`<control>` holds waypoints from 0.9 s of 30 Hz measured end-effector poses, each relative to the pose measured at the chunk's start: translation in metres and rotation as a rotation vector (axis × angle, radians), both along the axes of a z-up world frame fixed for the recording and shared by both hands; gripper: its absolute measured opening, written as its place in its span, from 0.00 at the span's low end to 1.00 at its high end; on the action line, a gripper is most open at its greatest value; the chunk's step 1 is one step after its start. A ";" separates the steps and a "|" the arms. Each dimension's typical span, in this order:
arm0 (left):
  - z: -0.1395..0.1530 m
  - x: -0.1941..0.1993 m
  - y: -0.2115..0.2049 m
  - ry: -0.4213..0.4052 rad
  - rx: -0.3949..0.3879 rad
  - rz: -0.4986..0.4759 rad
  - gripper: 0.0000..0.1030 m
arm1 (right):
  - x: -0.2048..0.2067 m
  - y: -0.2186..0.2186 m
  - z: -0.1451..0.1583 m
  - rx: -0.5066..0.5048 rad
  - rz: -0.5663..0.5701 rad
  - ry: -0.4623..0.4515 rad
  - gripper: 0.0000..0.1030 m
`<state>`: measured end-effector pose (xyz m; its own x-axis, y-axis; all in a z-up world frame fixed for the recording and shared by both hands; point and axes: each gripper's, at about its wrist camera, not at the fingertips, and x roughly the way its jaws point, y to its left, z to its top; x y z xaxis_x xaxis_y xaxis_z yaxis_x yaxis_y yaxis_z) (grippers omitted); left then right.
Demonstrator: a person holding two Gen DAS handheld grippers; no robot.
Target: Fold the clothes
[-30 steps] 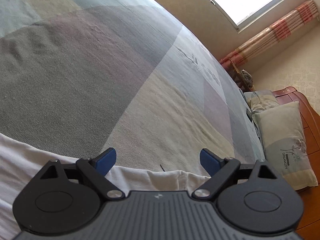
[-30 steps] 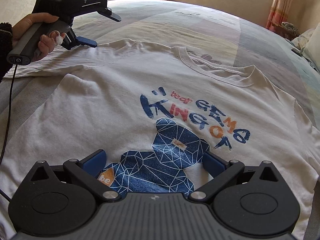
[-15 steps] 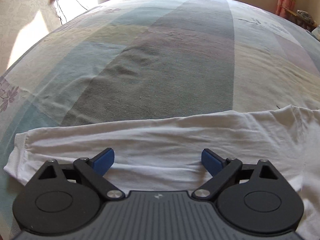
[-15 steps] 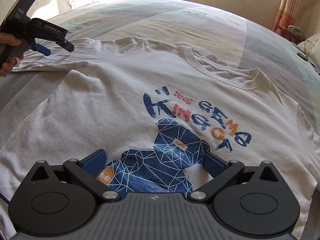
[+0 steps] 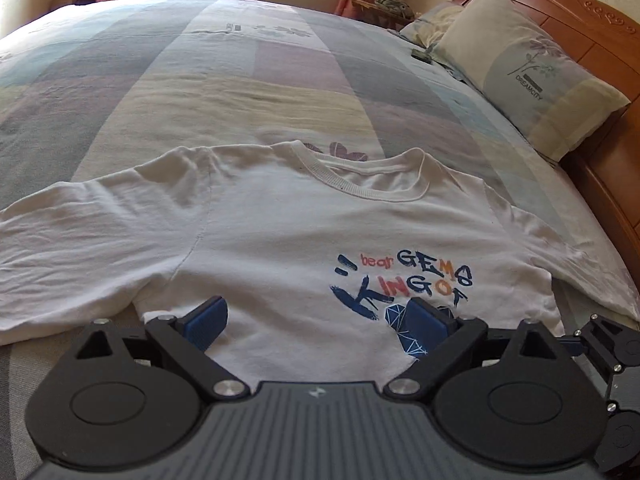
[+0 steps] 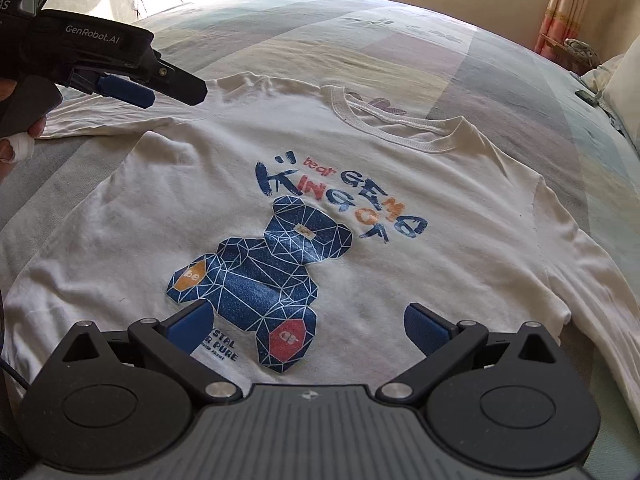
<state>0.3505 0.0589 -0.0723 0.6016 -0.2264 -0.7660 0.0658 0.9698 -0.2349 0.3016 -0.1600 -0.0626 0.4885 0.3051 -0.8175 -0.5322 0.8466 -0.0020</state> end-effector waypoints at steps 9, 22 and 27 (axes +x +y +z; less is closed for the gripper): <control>-0.019 -0.039 0.036 0.092 0.000 0.174 0.93 | -0.019 -0.032 -0.028 -0.006 -0.110 0.052 1.00; 0.006 -0.069 0.019 0.020 0.069 0.181 0.93 | 0.012 -0.042 -0.006 0.095 -0.134 0.097 1.00; 0.011 -0.072 0.019 0.013 0.134 0.161 0.94 | 0.061 -0.036 0.017 0.093 -0.175 0.007 1.00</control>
